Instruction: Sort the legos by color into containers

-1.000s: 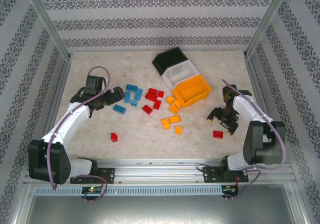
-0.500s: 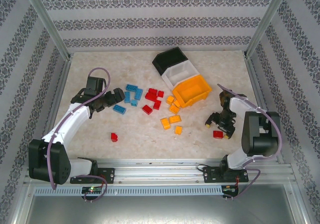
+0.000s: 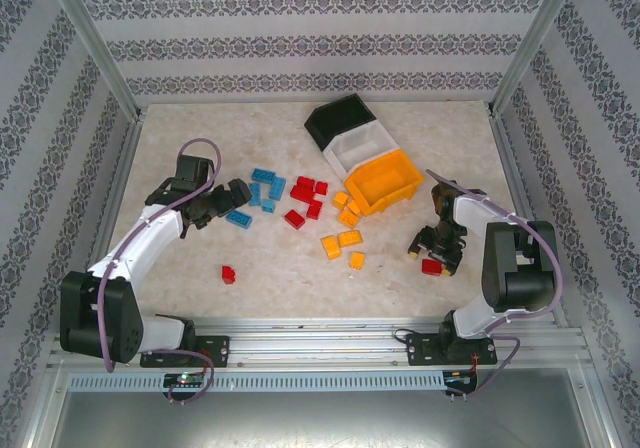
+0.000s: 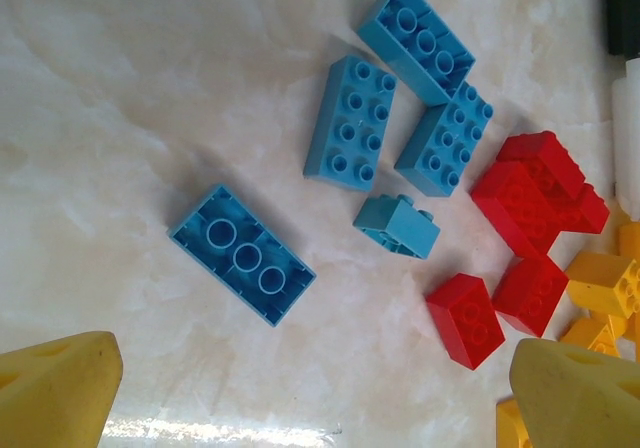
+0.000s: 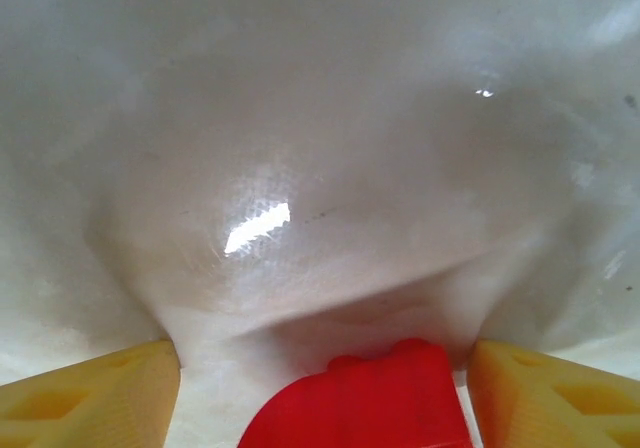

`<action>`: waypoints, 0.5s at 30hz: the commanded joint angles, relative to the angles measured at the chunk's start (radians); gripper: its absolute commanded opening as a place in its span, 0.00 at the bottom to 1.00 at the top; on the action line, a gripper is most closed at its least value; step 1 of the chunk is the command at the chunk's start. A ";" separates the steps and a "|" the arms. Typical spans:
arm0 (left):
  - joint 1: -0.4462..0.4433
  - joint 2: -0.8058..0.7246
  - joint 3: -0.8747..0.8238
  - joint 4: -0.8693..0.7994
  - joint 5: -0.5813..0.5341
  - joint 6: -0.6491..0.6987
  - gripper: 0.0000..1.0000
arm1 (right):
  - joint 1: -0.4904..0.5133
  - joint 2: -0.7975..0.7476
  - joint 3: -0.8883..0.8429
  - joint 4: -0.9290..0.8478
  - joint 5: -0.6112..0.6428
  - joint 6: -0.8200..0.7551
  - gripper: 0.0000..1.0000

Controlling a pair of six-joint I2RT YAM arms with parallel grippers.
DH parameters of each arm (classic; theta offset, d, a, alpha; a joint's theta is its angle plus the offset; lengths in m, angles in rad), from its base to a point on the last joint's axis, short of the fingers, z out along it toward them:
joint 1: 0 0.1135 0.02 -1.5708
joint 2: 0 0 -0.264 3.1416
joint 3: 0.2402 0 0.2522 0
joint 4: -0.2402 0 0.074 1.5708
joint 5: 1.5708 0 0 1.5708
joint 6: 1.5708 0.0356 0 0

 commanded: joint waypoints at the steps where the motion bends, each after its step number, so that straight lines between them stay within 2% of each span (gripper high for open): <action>1: -0.012 -0.006 -0.009 0.003 0.012 -0.017 1.00 | 0.021 0.018 -0.021 0.016 -0.047 -0.013 0.68; 9: -0.012 -0.008 -0.008 -0.001 0.009 -0.010 1.00 | 0.026 0.002 -0.033 0.013 -0.045 -0.010 0.50; 15: -0.012 -0.003 -0.004 -0.001 0.008 -0.007 1.00 | 0.026 -0.016 -0.016 -0.006 -0.047 -0.012 0.49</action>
